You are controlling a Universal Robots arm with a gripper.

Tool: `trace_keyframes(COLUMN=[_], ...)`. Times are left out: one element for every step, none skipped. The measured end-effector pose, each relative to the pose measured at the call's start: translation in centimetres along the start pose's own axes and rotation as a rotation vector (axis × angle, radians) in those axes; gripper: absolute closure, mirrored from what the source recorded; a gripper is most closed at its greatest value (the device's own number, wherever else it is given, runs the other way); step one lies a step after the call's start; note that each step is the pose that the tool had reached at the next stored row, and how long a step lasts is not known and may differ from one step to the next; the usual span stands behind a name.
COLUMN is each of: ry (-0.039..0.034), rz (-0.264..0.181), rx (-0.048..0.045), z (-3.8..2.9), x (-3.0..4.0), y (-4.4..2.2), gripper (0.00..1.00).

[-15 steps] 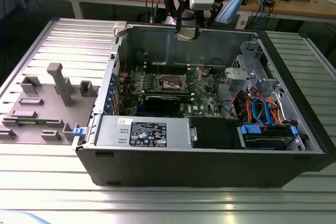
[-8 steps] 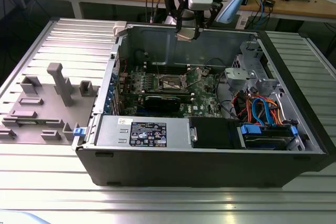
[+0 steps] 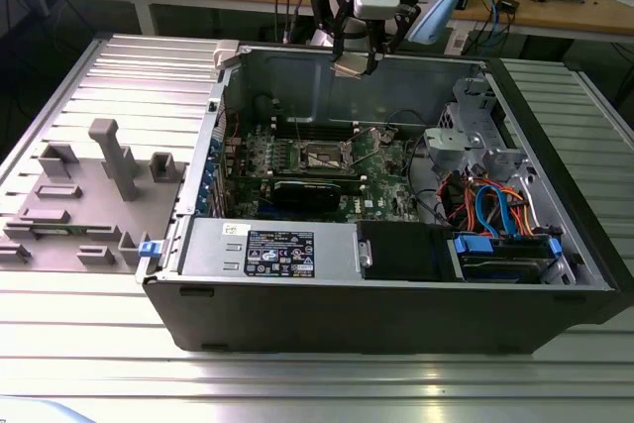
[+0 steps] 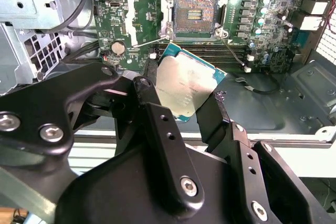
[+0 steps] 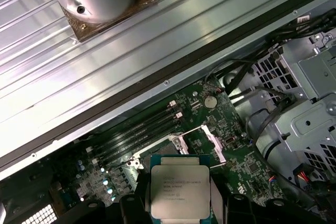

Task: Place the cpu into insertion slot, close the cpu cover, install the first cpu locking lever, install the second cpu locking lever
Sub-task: 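Place the cpu into insertion slot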

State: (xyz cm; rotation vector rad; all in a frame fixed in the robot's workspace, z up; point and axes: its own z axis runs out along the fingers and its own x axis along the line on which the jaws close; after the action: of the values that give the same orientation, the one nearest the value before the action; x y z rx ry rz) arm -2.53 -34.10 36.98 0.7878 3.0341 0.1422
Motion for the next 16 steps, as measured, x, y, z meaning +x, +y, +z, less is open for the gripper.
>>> trace_keyframes(ry=[0.0000,-0.0001,-0.0002,-0.0004,-0.0004,-0.0005,-0.0006,-0.0007,-0.0008,-0.0009,-0.0011,-0.0014,-0.0017,-0.0019,-0.0021,-0.0022], rz=[0.000,0.001,0.002,0.004,0.005,0.006,0.007,0.008,0.009,0.010,0.013,0.016,0.019,0.021,0.023,0.025], rx=[0.0000,0.0000,0.0000,-0.0001,-0.0001,0.0000,-0.0001,-0.0002,-0.0002,-0.0001,-0.0003,-0.0003,-0.0003,-0.0004,-0.0004,-0.0005], z=[0.00,0.00,0.00,0.00,0.00,0.00,0.00,0.00,0.00,0.00,0.00,0.00,0.00,0.00,0.00,0.00], x=[0.00,0.00,0.00,0.00,0.00,0.00,0.00,0.00,0.00,0.00,0.00,0.00,0.00,0.00,0.00,0.00], y=[0.00,0.00,0.00,0.00,0.00,0.00,0.00,0.00,0.00,0.00,0.00,0.00,0.00,0.00,0.00,0.00], gripper=[0.46,0.46,0.46,0.46,0.46,0.46,0.46,0.46,0.46,0.46,0.46,0.46,0.46,0.46,0.46,0.46])
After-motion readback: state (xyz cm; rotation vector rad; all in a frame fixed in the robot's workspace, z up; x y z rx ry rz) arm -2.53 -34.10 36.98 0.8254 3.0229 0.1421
